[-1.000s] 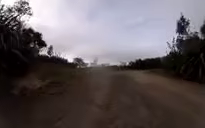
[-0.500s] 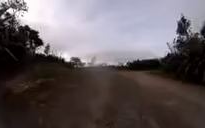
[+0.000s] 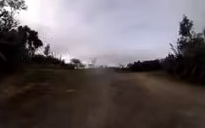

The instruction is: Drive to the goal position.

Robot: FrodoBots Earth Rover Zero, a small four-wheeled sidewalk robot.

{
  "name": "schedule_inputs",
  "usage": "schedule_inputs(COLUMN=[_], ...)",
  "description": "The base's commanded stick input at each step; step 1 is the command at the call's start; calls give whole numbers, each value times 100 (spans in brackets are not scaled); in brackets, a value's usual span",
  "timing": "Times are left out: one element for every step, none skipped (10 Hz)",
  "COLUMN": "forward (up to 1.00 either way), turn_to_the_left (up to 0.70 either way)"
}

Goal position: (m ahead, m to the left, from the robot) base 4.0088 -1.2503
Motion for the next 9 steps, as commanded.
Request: schedule_inputs(forward=[85, 85, 85, 85, 85, 85, 85, 85, 85], turn_to_the_left=[0, 0, 0, 0, 0, 0, 0, 0, 0])
